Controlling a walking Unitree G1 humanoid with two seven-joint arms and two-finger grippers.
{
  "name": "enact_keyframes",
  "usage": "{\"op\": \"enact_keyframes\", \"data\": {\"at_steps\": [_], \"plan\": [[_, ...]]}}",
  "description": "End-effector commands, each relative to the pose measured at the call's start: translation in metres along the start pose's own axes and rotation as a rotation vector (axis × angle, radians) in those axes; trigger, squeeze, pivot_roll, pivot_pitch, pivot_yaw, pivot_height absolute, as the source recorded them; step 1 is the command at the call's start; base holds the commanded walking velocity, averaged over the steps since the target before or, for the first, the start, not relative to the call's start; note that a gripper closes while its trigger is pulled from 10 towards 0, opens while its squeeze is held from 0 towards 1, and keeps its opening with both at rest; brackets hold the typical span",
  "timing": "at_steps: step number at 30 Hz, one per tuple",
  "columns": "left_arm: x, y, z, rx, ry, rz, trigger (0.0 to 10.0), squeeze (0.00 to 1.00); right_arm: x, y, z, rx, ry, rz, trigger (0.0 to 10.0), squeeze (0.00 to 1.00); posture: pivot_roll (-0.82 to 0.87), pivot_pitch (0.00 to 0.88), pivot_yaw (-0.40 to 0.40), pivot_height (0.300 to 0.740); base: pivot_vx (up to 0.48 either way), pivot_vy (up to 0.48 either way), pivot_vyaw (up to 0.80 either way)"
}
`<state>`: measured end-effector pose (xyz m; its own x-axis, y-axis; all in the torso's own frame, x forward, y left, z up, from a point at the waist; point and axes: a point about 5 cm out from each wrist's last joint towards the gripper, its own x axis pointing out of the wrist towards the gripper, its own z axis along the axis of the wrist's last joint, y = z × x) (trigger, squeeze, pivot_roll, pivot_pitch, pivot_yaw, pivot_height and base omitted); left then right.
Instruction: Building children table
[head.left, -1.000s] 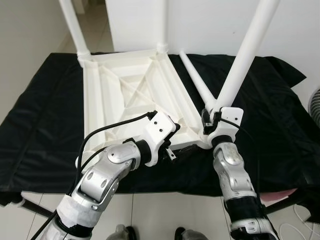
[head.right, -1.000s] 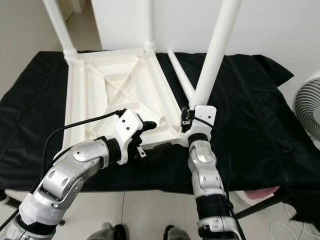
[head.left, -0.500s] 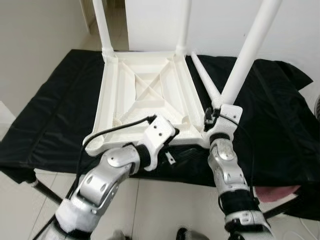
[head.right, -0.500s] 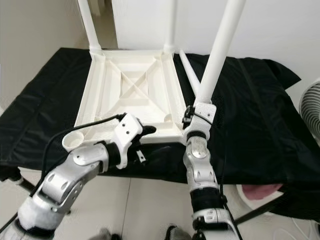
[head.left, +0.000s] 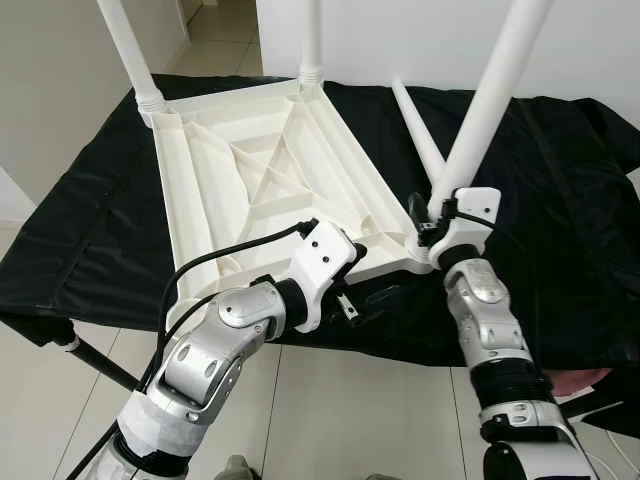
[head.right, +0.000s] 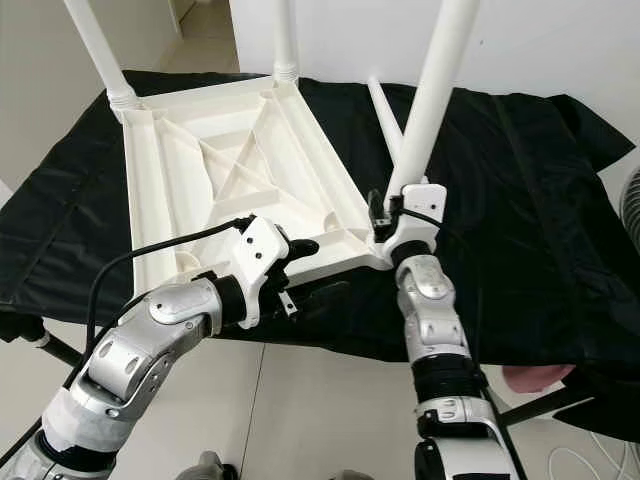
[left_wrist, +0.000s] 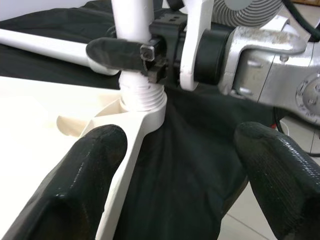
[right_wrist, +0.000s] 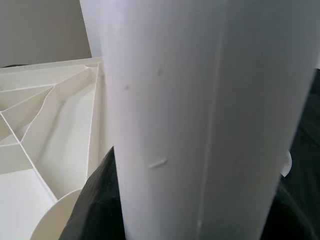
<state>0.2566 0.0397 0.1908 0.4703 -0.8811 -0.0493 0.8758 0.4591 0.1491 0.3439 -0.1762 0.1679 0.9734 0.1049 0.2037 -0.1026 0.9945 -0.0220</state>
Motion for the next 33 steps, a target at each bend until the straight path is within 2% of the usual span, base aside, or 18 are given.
{"op": "enact_keyframes", "data": {"at_steps": [1, 16, 26, 33], "plan": [[-0.0014, 0.0006, -0.0021, 0.0, 0.015, 0.002, 10.0, 0.0, -0.0127, -0.0092, -0.0248, 0.048, 0.086, -0.031, 10.0, 0.0, -0.12, 0.084, 0.065, 0.74, 0.0, 0.0, 0.0], [-0.0034, 0.0026, -0.002, 0.005, 0.022, 0.006, 10.0, 0.0, -0.0126, -0.0148, -0.0261, 0.058, 0.086, 0.015, 10.0, 0.0, -0.11, 0.082, 0.072, 0.74, 0.0, 0.0, 0.0], [-0.0037, 0.0013, -0.0027, -0.001, 0.024, 0.004, 10.0, 0.0, -0.0148, -0.0125, -0.0246, 0.042, 0.075, 0.11, 10.0, 0.0, -0.11, 0.085, 0.07, 0.74, 0.0, 0.0, 0.0], [-0.0041, 0.0016, -0.003, 0.001, 0.025, 0.003, 10.0, 0.0, -0.0144, -0.0169, -0.0206, 0.01, 0.061, 0.171, 10.0, 0.0, -0.11, 0.085, 0.07, 0.74, 0.0, 0.0, 0.0]]}}
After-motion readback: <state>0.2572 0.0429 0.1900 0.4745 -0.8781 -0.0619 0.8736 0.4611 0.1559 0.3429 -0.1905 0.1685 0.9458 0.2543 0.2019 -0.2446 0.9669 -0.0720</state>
